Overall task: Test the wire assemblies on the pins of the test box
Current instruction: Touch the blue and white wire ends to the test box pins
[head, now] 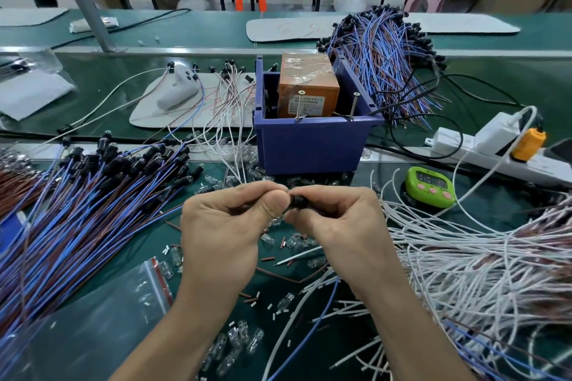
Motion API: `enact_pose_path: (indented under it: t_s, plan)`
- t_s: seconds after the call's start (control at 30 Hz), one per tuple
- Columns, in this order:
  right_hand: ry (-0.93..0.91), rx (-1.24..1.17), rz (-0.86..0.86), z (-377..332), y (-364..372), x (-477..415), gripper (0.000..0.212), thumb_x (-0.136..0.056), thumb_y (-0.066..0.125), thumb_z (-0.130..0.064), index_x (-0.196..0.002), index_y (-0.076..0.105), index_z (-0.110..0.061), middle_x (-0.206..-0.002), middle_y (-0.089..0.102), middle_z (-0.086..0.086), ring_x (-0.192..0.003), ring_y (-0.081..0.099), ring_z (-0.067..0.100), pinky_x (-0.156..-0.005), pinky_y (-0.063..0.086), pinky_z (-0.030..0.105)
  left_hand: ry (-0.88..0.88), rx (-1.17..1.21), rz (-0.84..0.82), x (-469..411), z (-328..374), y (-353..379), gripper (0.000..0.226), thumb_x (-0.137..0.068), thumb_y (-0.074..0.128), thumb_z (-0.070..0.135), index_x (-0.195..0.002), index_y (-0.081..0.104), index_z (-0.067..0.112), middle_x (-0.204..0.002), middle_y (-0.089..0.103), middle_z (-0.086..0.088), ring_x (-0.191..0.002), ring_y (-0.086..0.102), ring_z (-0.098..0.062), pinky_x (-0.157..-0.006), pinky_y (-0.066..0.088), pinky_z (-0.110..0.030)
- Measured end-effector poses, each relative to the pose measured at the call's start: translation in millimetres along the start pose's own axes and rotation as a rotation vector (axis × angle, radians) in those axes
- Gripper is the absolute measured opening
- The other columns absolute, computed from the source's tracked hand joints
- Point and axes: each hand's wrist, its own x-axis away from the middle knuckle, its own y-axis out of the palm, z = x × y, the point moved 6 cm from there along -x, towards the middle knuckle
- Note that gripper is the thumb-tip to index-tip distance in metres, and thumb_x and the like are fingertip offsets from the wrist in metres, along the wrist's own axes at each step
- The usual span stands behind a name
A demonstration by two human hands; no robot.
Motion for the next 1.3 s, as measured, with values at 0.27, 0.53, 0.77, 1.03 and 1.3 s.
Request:
enact_pose_path:
  t_s: [0.27, 0.53, 0.77, 1.03, 1.3]
  plan:
    - [-0.028, -0.043, 0.02, -3, -3, 2, 0.025, -0.082, 0.079, -0.007, -0.092, 0.083, -0.03, -0.082, 0.079, -0.005, -0.08, 0.076, 0.02, -0.077, 0.063, 0.044, -0.065, 0.002, -0.08, -3, -2, 3, 0.014, -0.067, 0.082, 0.012, -0.079, 0.084, 0.018, -0.076, 0.079, -0.005, -0.069, 0.075, -0.012, -0.068, 0.057, -0.017]
    - [0.004, -0.046, -0.026, 0, 0, 4, 0.023, -0.083, 0.078, -0.007, -0.093, 0.083, -0.027, -0.082, 0.079, -0.004, -0.082, 0.077, 0.017, -0.078, 0.064, 0.037, -0.089, -0.038, -0.111, -5, -3, 1, 0.014, -0.064, 0.085, 0.016, -0.077, 0.084, 0.023, -0.075, 0.079, -0.005, -0.069, 0.075, -0.013, -0.067, 0.057, -0.017]
    - [0.038, -0.167, 0.013, 1, 1, 1, 0.027, -0.08, 0.079, 0.003, -0.089, 0.084, -0.022, -0.079, 0.079, -0.001, -0.073, 0.074, 0.01, -0.068, 0.056, 0.02, -0.122, 0.012, -0.021, -7, 3, -3, 0.011, -0.065, 0.083, 0.031, -0.074, 0.084, 0.025, -0.069, 0.077, -0.005, -0.062, 0.07, -0.009, -0.061, 0.054, -0.016]
    - [0.153, -0.45, -0.031, 2, -1, 2, 0.022, -0.079, 0.073, 0.002, -0.085, 0.084, -0.016, -0.073, 0.075, 0.012, -0.059, 0.06, 0.006, -0.056, 0.035, 0.024, -0.297, 0.242, -0.052, -8, -3, -4, 0.022, -0.055, 0.081, 0.037, -0.07, 0.083, 0.021, -0.066, 0.075, -0.003, -0.06, 0.069, -0.006, -0.055, 0.051, -0.013]
    - [0.137, -0.468, -0.094, 1, 5, 3, 0.018, -0.072, 0.075, -0.007, -0.086, 0.083, -0.015, -0.073, 0.074, 0.012, -0.061, 0.061, 0.008, -0.057, 0.036, 0.026, -0.233, 0.259, -0.108, -8, -4, -4, 0.052, -0.043, 0.098, 0.056, -0.076, 0.084, 0.019, -0.068, 0.075, -0.004, -0.063, 0.071, -0.01, -0.061, 0.054, -0.016]
